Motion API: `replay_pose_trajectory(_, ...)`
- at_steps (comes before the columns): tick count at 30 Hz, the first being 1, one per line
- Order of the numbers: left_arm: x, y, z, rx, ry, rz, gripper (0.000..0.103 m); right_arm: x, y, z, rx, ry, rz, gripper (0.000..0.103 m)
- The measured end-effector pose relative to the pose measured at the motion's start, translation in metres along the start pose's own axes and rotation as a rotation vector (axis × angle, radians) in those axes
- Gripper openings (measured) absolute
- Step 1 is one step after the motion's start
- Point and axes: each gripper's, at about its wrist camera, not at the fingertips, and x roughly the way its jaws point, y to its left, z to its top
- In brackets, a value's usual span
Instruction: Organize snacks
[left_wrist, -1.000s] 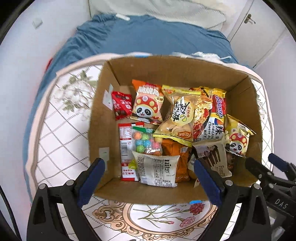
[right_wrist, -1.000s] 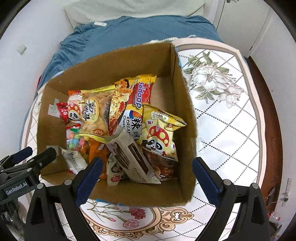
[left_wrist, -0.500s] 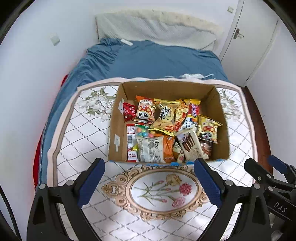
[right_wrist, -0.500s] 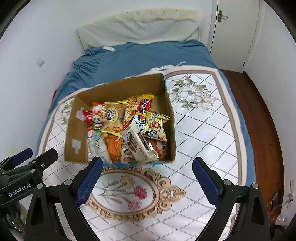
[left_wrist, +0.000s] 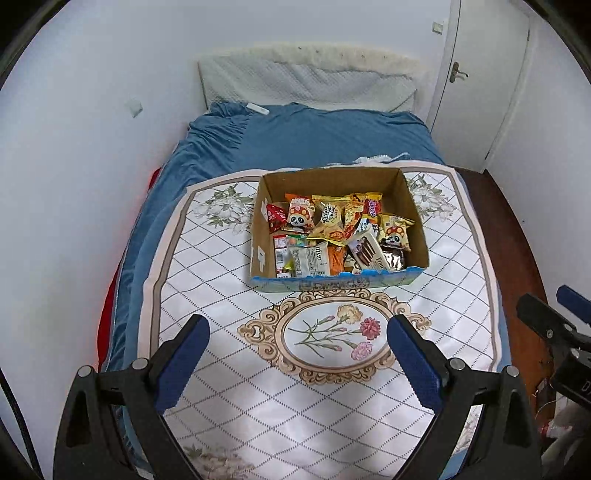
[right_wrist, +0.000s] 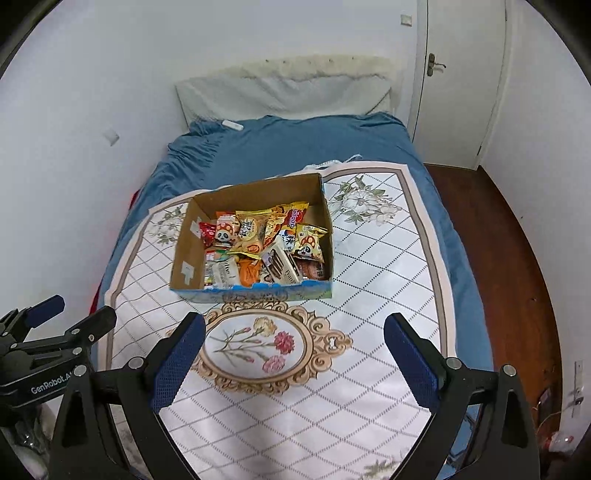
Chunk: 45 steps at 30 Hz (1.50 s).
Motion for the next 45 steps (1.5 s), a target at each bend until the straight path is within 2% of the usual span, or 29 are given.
replay_pose_trajectory(9,-0.061,-0.003,-0.007,-0.003,-0.087,-0.011,0.098,-0.073,-0.005,-0.022,0.019,-0.04,0.024,0.099)
replay_pose_trajectory(17,-0.093,-0.008,-0.008,-0.003,-0.135,-0.019,0.098,-0.106,-0.001,-0.028,-0.001,-0.073,0.026,0.099)
replay_pose_trajectory(22,-0.09,-0.012,-0.006,0.002,-0.139,0.009,0.098,-0.106,0.0,-0.025,-0.009,-0.078,0.027,0.1)
replay_pose_trajectory(28,-0.075,-0.01,0.0,-0.016,-0.141,0.026,0.098,-0.087,0.0,-0.016,-0.008,-0.084,0.008,0.102)
replay_pose_trajectory(31,-0.069,-0.01,0.003,-0.021,-0.141,0.023,0.102,-0.078,-0.001,-0.008,0.002,-0.094,0.002,0.102)
replay_pose_trajectory(45,-0.037,-0.011,0.023,-0.026,-0.14,0.051,0.102,-0.046,0.005,0.027,-0.007,-0.131,-0.027,0.102)
